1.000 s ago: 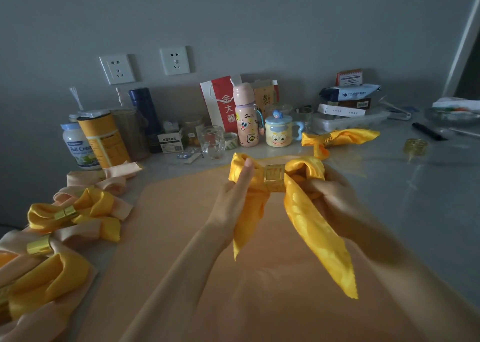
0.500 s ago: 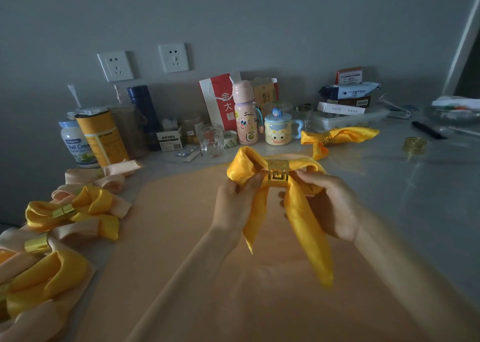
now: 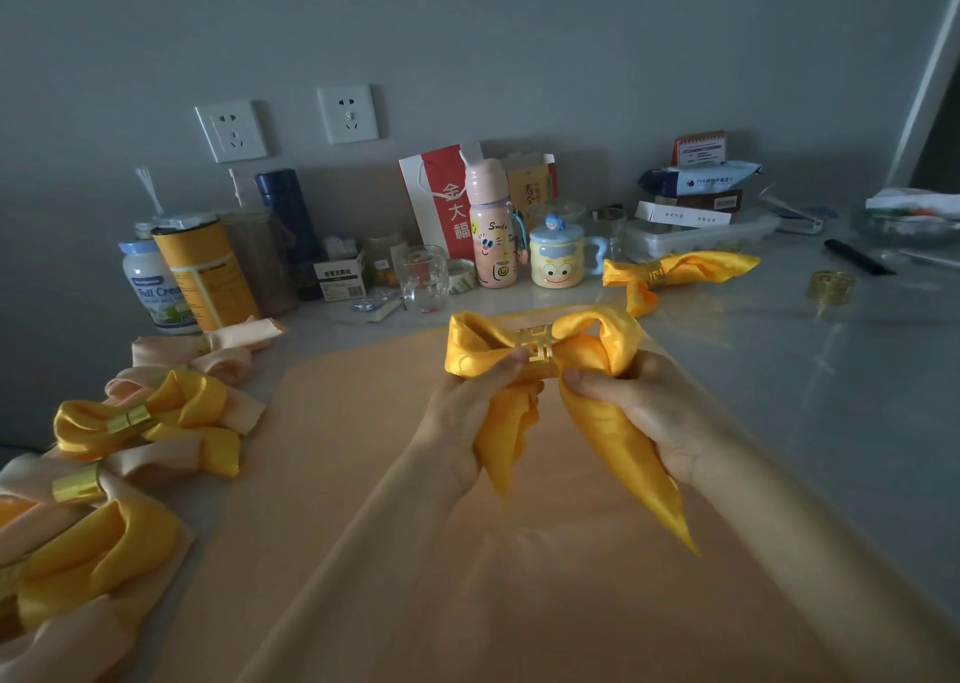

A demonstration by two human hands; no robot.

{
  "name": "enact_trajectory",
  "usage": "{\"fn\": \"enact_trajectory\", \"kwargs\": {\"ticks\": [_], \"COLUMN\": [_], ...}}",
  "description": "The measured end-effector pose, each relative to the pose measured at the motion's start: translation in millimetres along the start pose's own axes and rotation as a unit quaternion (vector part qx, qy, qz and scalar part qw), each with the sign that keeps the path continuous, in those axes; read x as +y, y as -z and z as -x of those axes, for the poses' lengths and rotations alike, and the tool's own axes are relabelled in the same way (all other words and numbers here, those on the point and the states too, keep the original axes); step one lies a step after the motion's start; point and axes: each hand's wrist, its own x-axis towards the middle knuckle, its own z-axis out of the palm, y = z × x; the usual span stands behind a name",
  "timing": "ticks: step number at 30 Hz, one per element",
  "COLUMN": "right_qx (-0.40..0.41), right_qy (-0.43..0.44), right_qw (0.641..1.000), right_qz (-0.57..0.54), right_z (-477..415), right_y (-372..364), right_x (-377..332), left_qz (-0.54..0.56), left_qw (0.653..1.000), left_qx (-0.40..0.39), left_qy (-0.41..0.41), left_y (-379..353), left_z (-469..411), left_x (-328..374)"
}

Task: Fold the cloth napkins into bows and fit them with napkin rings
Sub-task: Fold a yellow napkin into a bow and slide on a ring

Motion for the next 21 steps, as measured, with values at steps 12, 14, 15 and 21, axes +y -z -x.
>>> {"fn": "enact_trajectory", "kwargs": {"ticks": [12,14,15,21], "right_qx": [-0.04,-0.051,-0.041,0.024], "right_qy": [-0.027,-0.004,0.01,0.045], "right_qw": [0.992,0.991,0.99,0.979], "right_qz": [0.119,0.125,0.137,0.198], "right_z": [4.4,3.8,2.2,-3.0], "right_y": [-24.1,-19.6,-17.9,-12.0], "right_x": [13.1,11.7,12.2,11.8], "left_qz": [0.097,0.092,0.079,0.03], "left_qw": [0.994,0.996,0.996,0.998], "left_qx": [0.05,0.006,-0.016,-0.049], "left_qy": [0.01,0.016,0.024,0.006], "left_y": [-24.1,-21.4,-20.0,-18.8], "left_z": [4.6,2.9,2.1,0.6], "left_x": [-30.8,-29.3,-29.7,-35.2]}}
